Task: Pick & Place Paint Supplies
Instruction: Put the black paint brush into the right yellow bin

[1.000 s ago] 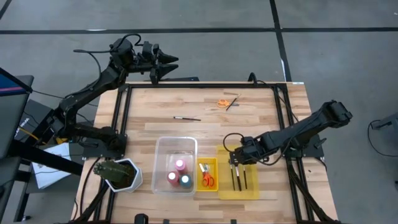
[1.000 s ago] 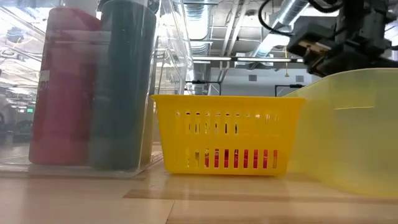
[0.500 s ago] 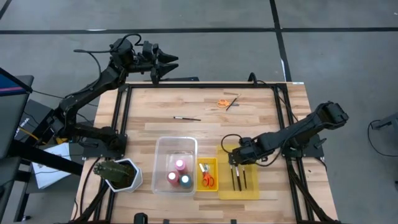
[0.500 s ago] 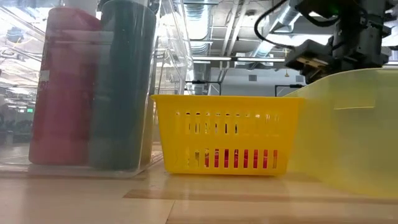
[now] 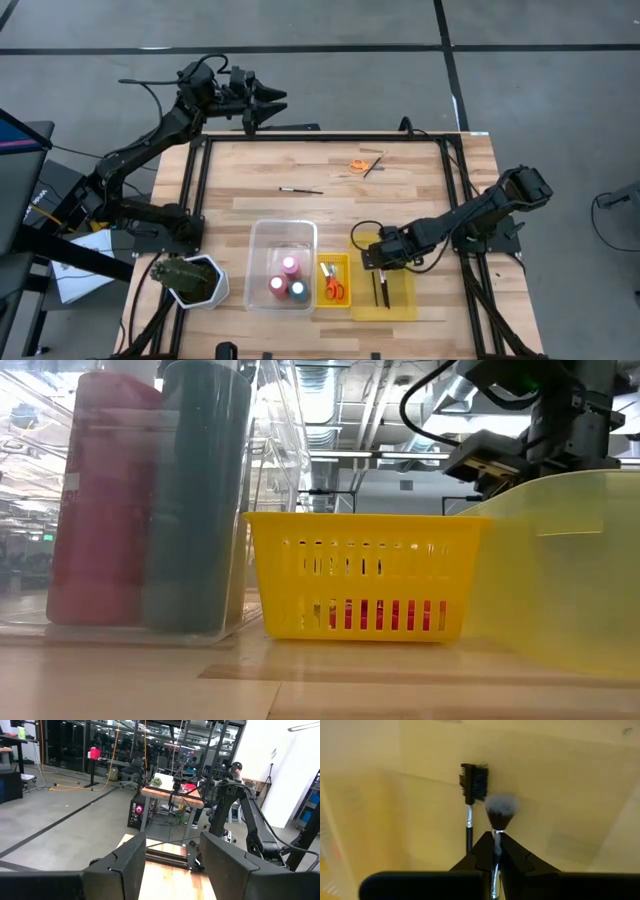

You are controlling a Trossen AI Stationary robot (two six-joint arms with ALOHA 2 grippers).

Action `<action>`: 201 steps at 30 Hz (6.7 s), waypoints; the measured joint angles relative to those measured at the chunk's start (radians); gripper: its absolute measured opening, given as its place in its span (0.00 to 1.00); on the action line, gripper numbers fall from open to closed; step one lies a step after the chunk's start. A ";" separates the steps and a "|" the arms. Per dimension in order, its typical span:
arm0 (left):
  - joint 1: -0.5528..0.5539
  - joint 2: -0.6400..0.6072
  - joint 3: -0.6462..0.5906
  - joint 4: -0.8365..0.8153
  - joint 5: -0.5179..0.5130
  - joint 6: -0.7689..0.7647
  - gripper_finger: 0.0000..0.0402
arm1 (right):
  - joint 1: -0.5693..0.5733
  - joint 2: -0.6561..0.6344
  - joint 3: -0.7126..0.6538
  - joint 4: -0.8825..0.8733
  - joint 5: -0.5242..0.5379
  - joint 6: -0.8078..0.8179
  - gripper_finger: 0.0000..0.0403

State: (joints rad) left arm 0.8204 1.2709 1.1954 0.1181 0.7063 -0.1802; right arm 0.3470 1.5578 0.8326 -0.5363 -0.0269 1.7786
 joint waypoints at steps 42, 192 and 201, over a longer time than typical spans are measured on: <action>0.000 0.000 0.000 -0.014 0.000 0.000 0.45 | 0.005 0.001 0.000 0.006 0.075 0.027 0.09; -0.049 0.000 0.000 -0.028 -0.011 -0.072 0.45 | -1.226 0.248 0.383 -0.170 -0.105 -0.428 0.42; -0.049 0.000 0.000 -0.029 -0.011 -0.079 0.45 | -1.233 0.316 0.382 -0.187 -0.120 -0.444 0.42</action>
State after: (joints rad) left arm 0.7712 1.2705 1.1954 0.0895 0.6956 -0.2593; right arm -0.8865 1.8743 1.2148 -0.7234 -0.1468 1.3348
